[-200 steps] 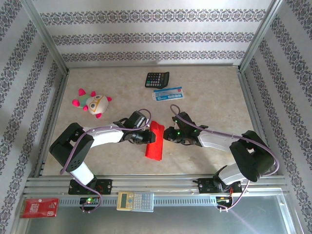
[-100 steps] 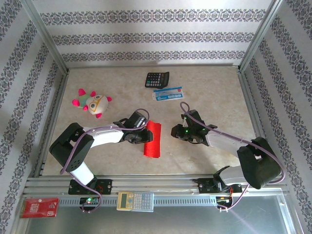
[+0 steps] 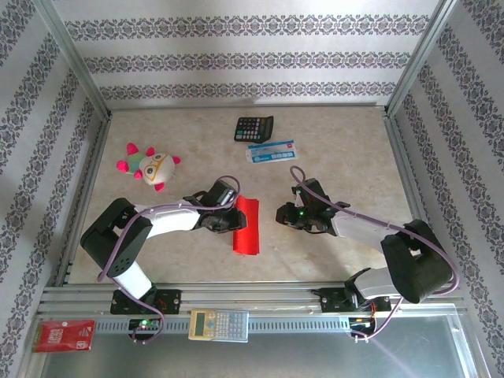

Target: Fold a paper plane with a square sheet of paper (pick it up from the middle)

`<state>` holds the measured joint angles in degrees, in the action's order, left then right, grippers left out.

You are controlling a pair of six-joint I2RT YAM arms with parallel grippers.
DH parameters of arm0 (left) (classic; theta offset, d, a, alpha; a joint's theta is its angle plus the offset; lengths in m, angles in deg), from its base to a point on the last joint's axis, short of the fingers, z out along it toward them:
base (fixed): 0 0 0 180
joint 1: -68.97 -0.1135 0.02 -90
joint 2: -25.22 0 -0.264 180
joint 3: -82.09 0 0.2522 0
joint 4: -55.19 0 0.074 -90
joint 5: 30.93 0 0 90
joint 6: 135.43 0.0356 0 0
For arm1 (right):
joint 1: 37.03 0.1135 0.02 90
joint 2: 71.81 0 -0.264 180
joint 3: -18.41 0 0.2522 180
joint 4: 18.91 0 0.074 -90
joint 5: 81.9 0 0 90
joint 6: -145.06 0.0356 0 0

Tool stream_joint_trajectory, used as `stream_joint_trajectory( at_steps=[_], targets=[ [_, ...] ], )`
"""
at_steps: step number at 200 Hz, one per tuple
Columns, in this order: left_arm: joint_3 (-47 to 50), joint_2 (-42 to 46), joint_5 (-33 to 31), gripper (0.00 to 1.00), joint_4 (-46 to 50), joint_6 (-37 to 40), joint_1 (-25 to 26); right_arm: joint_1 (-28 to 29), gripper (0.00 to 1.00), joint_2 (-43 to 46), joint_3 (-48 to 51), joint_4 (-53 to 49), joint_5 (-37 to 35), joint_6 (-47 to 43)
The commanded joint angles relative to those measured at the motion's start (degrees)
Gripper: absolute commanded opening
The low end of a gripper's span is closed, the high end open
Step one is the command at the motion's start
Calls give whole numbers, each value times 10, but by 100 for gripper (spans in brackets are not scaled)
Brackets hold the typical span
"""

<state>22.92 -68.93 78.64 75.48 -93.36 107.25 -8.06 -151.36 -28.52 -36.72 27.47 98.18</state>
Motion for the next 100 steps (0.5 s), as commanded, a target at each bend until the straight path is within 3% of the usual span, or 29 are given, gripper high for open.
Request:
stream_joint_trajectory(
  at_steps=[1,40,100],
  targets=[
    [-6,17,1,30,6,-18,6,-5,26,-16,-7,0,12,-4],
    [7,16,-10,30,-14,-46,6,19,25,-18,-1,30,33,25],
    [19,19,-22,29,-20,-55,6,123,19,-15,20,50,14,97]
  ],
)
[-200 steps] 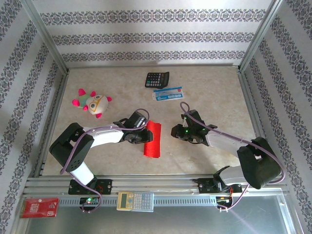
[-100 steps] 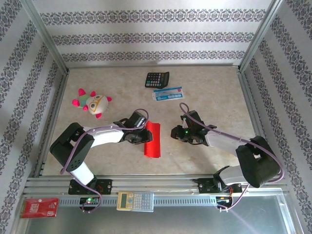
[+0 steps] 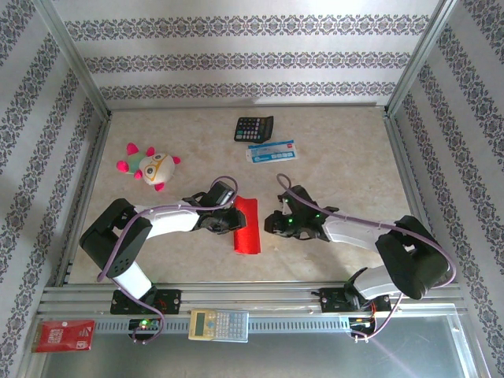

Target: Fold a paper plane with a square sheet of paper (pick it up from the middle)

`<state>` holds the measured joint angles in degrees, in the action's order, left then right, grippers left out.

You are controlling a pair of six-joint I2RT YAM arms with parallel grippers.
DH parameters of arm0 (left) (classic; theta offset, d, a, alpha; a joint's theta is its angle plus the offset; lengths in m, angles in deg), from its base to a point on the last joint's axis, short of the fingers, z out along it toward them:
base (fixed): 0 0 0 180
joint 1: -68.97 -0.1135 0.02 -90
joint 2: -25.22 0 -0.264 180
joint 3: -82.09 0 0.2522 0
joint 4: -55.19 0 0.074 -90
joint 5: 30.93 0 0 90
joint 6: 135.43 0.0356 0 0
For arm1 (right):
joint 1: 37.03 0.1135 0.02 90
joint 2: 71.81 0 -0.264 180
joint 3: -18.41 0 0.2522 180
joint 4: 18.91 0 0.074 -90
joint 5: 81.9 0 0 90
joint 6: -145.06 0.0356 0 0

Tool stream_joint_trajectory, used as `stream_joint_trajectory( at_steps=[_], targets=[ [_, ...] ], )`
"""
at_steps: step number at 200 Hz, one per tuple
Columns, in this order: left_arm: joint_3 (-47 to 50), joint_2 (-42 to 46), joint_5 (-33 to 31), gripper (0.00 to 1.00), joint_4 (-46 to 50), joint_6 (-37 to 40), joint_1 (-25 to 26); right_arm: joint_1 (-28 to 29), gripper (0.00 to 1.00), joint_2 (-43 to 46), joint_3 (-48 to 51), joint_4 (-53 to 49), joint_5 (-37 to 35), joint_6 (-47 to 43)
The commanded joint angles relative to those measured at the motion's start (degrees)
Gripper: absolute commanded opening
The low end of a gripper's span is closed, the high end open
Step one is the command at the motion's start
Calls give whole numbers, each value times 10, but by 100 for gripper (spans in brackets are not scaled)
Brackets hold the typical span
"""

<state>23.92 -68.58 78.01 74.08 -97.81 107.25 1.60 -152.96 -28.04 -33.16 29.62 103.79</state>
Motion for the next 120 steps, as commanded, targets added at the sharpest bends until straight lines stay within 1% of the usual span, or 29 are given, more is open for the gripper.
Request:
stream_joint_trajectory(
  at_steps=[1,59,93,120],
  targets=[
    [8,16,-16,29,-6,-11,6,27,19,0,16,15,-8,41],
    [16,15,-17,30,-8,-9,6,81,12,-49,9,35,-26,65],
    [22,17,-21,30,-9,-9,6,92,9,-67,13,36,-32,75],
    [29,23,-33,31,-14,-17,6,97,7,-63,25,37,-38,84]
  ],
)
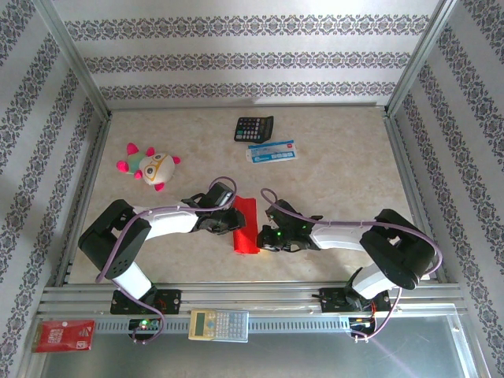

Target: Fold a paper plane with a square sheet of paper (pick it up from the middle)

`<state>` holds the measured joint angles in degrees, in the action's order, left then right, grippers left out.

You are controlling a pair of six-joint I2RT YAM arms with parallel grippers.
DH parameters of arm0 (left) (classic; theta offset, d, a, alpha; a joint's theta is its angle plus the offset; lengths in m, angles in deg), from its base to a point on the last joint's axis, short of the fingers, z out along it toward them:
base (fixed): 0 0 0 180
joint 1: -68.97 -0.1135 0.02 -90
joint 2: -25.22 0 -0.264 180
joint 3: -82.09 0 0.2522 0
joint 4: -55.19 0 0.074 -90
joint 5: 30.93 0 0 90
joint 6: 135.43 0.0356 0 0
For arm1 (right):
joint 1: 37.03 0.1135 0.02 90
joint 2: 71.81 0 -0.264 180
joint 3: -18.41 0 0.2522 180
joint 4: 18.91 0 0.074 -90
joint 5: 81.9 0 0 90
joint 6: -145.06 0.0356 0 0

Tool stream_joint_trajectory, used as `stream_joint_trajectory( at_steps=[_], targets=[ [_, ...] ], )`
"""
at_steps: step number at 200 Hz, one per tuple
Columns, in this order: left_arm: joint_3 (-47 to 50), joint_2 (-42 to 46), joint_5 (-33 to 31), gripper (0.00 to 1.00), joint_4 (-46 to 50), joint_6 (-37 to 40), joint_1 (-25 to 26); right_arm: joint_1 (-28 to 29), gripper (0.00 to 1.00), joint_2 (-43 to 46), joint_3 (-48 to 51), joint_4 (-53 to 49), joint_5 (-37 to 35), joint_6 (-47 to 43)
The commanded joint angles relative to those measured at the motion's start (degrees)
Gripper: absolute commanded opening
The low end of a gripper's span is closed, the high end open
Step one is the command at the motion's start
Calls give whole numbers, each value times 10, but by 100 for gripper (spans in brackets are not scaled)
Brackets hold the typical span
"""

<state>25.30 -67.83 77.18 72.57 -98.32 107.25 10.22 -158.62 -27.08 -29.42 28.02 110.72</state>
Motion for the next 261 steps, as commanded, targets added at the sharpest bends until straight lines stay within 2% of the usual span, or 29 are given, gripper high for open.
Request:
stream_joint_trajectory(
  at_steps=[1,132,205,261],
  targets=[
    [15,16,-25,30,1,-12,6,11,7,-6,15,-1,-22,15],
    [30,4,-55,33,-19,-36,12,23,7,23,37,60,-25,53],
    [42,9,-80,32,4,-20,13,-9,12,89,41,32,-44,42],
    [45,6,-91,31,-19,-52,22,-39,13,110,52,15,-41,26]
  ],
)
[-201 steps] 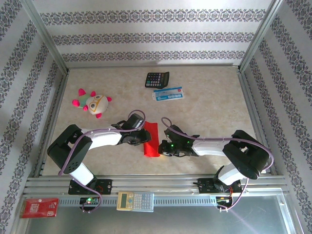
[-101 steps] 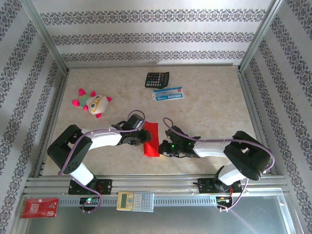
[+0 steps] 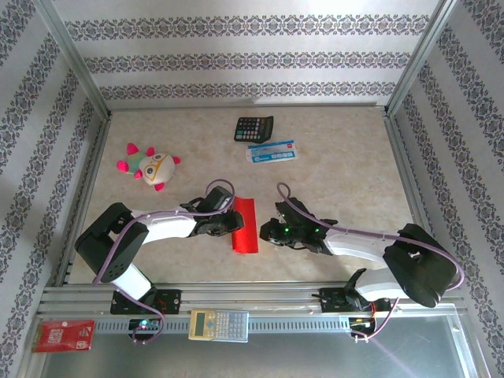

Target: Fold a paper plane with a square sheet of paper (pick it up from the middle)

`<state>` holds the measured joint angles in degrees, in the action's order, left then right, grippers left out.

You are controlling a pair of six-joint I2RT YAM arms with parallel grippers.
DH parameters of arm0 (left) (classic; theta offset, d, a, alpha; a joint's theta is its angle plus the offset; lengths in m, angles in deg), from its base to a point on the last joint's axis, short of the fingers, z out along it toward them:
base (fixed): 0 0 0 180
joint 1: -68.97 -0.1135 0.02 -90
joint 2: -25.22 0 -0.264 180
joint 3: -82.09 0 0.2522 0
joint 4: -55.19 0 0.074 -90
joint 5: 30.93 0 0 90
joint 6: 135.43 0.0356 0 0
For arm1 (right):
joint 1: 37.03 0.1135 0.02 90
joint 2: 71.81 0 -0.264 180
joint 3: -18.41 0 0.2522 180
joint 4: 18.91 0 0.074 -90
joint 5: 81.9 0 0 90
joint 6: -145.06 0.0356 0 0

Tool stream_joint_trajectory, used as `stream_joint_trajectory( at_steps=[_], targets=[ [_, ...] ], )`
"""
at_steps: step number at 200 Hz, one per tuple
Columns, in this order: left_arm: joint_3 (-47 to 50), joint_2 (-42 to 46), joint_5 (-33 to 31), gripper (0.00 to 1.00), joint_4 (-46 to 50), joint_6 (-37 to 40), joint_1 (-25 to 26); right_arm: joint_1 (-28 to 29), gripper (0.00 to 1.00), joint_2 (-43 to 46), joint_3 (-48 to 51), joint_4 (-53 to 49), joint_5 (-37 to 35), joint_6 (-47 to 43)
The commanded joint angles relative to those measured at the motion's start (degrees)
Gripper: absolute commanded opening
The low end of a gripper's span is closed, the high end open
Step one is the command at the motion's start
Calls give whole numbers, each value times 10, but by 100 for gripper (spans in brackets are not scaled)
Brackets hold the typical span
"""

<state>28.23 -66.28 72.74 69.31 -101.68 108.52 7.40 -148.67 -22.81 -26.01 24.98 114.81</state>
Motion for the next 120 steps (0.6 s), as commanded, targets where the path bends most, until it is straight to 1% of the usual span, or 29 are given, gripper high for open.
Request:
stream_joint_trajectory(
  at_steps=[1,37,120],
  targets=[
    [16,-9,-47,31,14,-18,9,-11,13,11,10,-20,-11,-15],
    [9,-5,-64,35,29,-24,18,-28,13,22,13,-29,-7,-25],
    [0,-14,-82,34,45,-27,24,-34,12,18,17,-28,-2,-28]
  ],
)
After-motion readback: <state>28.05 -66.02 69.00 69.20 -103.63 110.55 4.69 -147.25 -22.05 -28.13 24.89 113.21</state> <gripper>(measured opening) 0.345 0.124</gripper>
